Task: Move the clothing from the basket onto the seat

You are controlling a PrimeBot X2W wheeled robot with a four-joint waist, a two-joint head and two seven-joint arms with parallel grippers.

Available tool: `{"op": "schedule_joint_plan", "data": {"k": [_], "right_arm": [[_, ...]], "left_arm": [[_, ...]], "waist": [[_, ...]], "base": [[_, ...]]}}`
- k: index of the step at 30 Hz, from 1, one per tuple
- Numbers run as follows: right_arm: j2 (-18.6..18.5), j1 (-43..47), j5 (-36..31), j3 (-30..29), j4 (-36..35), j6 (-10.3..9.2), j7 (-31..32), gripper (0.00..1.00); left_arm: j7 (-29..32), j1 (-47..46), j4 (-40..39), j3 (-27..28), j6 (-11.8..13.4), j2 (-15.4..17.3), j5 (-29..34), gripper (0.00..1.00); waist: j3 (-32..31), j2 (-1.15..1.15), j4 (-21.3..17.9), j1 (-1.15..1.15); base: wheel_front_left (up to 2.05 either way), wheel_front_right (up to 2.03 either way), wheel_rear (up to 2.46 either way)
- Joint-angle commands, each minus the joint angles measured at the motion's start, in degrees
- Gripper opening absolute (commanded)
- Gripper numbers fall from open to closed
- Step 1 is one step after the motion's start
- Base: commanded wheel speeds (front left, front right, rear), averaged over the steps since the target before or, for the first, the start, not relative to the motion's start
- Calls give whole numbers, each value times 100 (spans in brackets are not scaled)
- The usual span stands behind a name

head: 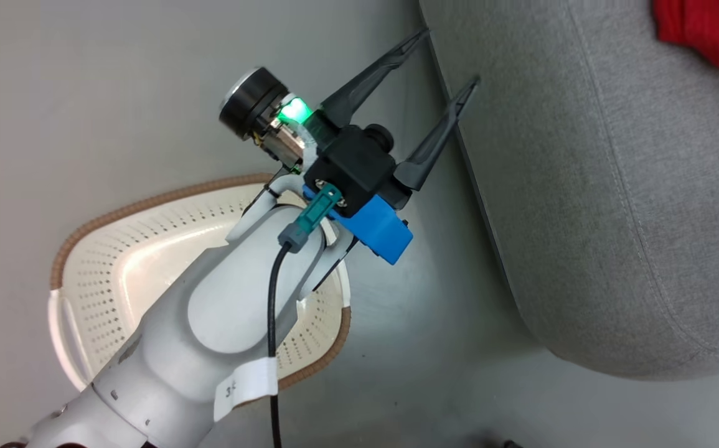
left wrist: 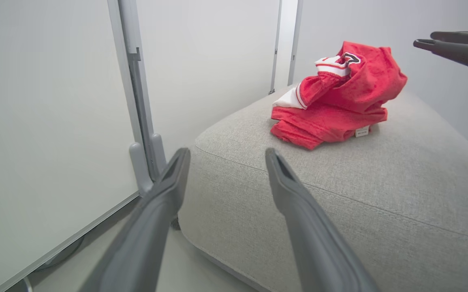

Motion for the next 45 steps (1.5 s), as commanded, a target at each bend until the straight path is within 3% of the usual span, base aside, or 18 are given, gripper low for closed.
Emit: {"op": "schedule_joint_plan", "data": {"k": [1,13,26,34,45], "right_arm": [[88,220,-44,135,-303,1,-4,100],[265,601,-194,1435,-999,0,-5,100],[602,711,-185,2797,-1046,1,-4,100],[887,1170,-90,3072,-871,1,-5,100],[1155,1964,26,2948,-704,1,-5,100]], "left_arm": [[-31,239,-168,188,90,-8,-55,100],[-35,1271,-729,1246,335,-48,-8,100],[-34,2370,-1061,2709,394,-202,255,100],[-32,3119,-1142,3350,348,-331,417,100],[-31,3919,-1220,3813,148,-412,523,100]], "waist": [[-515,0,165,0],[-1557,0,741,0],[-2394,0,1386,0],[-2840,0,1649,0],[-3276,0,1782,0]], "base": [[0,0,0],[0,0,0],[0,0,0],[0,0,0],[0,0,0]]}}
